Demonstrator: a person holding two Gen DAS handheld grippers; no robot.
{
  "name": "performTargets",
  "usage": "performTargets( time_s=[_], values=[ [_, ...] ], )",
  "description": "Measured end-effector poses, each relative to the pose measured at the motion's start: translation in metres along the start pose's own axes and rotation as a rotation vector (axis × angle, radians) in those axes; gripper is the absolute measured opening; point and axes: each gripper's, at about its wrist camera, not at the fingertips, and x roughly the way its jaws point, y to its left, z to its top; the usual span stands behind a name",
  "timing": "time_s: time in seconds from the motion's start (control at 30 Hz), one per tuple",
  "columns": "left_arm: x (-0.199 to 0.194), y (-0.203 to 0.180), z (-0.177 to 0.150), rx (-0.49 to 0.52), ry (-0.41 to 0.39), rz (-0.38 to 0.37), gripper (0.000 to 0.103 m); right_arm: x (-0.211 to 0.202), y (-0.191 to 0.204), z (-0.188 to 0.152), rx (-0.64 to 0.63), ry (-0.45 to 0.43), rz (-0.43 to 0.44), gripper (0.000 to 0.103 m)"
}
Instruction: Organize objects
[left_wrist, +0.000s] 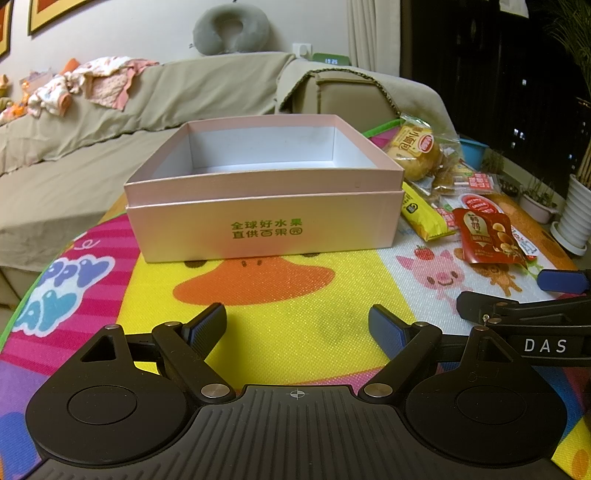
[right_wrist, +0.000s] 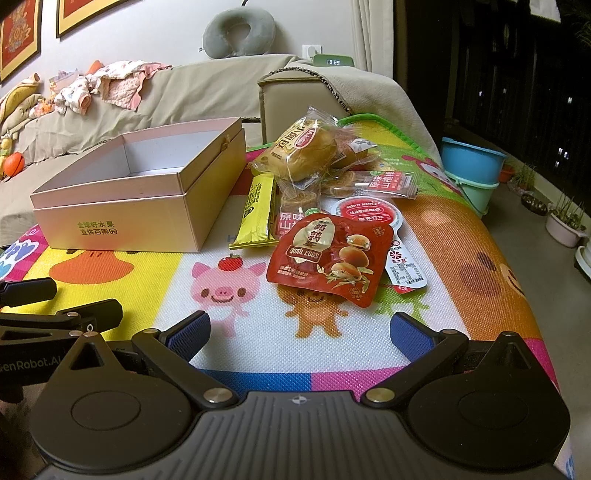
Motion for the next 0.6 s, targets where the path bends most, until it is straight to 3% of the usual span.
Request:
performTargets(
  time_s=[0.4,0.5,0.6],
  values=[
    [-0.007,0.013,0.009,-0.009,0.022,-0.039,0.085,0.009,-0.001,0.020,-0.016,0.126,0.019,0.103],
    [-0.019,0.032,0.029,-0.038,-0.051,-0.030,0.085,0.011,0.002,0.023,-0.017,0.152,0.004,0.103],
    [-0.031,0.063,0.055,-0.081,-0.156,0.025,0.085,0.014,0.001,0.027,-0.020,0.182,0.010,0.103]
  ],
)
